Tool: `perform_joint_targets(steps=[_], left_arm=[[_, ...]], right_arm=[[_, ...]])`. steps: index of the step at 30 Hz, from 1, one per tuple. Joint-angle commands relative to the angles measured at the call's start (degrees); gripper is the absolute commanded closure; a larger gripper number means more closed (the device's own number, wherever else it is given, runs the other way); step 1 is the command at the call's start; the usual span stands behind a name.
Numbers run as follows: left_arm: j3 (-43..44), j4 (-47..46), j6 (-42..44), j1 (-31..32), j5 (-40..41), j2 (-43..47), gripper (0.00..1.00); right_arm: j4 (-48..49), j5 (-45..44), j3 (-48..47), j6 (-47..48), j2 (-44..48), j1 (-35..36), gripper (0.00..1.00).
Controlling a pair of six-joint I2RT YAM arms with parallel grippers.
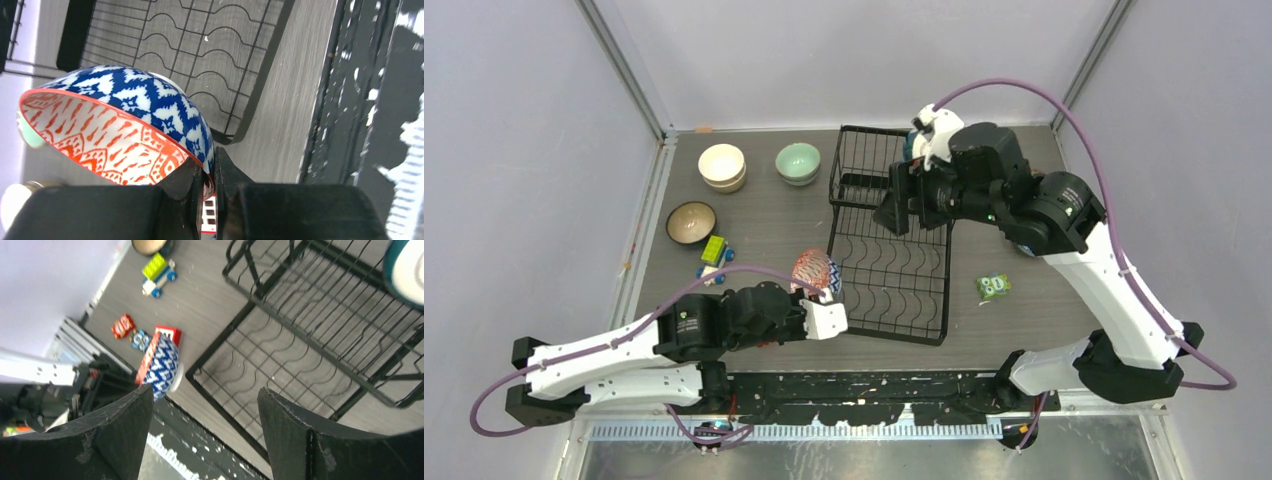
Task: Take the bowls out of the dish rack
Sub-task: Place the bowl at the center of the board.
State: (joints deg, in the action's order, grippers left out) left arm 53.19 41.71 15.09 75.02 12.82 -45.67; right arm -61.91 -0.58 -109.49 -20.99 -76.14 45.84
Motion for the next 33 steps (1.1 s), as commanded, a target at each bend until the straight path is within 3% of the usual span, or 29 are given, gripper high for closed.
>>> perform_joint_targets(steps=[1, 9, 23, 33], left_arm=[[1.3, 2.4, 14.1, 0.6, -0.3, 0.5, 1.0], [0.9, 6.1, 26.1, 1.4, -6.3, 1.9, 1.0], [0.9, 15.0, 43.4, 8.3, 4.0, -0.1, 1.0], [0.5, 15.8, 44.2, 9.9, 8.5, -3.5, 1.0]], right_arm=[[-9.7, -4.2, -2.5, 1.6, -1.5, 4.3, 0.2], [-11.5, -8.6, -4.2, 0.4, -7.0, 13.8, 0.2], [-8.6, -8.2, -5.9, -0.6, -16.5, 16.8, 0.22], [-8.6, -11.7, -4.8, -2.5, -19.6, 19.0, 0.25]])
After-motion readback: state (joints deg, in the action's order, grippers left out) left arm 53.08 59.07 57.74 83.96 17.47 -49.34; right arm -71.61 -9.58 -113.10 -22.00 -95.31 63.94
